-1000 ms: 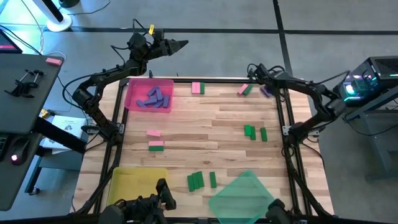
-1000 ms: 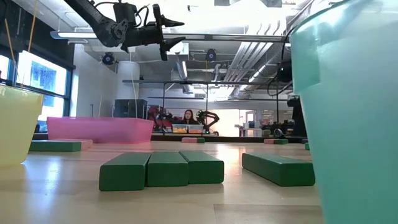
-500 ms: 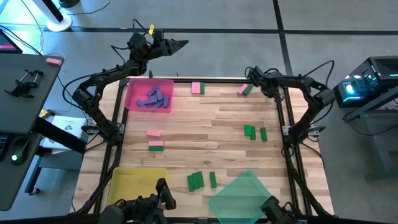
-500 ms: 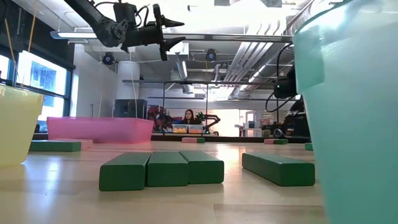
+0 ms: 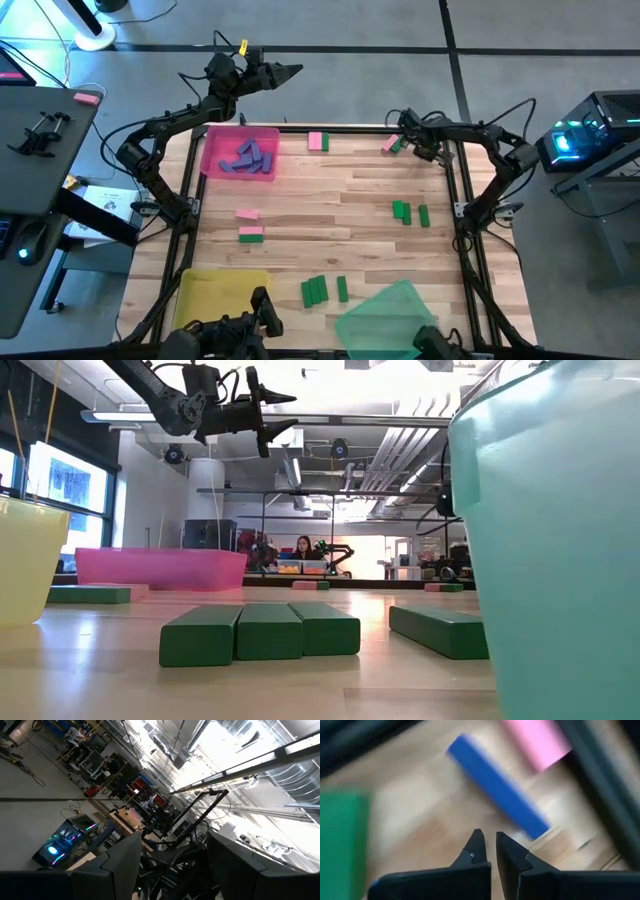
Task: Sort blocks
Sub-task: Put the violet block into the pink bin
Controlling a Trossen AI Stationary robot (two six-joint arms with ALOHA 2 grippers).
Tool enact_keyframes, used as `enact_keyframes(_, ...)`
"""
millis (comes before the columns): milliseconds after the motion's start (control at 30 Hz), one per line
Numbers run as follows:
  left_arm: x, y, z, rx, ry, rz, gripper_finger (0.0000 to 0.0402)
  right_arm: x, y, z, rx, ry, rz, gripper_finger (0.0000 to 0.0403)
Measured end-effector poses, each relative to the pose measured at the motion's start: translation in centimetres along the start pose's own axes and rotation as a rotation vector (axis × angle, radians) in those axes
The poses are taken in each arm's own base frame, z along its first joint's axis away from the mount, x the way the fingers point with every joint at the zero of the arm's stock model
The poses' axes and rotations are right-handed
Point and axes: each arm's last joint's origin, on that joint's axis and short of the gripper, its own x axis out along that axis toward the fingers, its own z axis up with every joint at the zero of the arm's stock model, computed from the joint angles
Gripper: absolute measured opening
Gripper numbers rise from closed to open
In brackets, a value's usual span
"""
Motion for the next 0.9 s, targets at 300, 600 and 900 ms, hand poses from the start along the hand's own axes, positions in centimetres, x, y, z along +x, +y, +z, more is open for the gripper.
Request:
enact_keyframes(300, 0.0, 0.0, 0.0, 0.000, 0.000, 0.000, 0.0213, -2.9, 0.3, -0.5, -0.027, -0.108, 0.110, 0.0000)
enact_keyframes(600, 0.0, 0.0, 0.0, 0.000, 0.000, 0.000, 0.0213, -2.0, -0.6, 1.6, 0.028, -0.140, 0.049, 0.0000)
enact_keyframes(900, 0.0, 0.0, 0.0, -0.002, 0.001, 0.002, 0.0213, -0.7, -0.4, 1.3, 0.003, -0.076, 0.024, 0.0000)
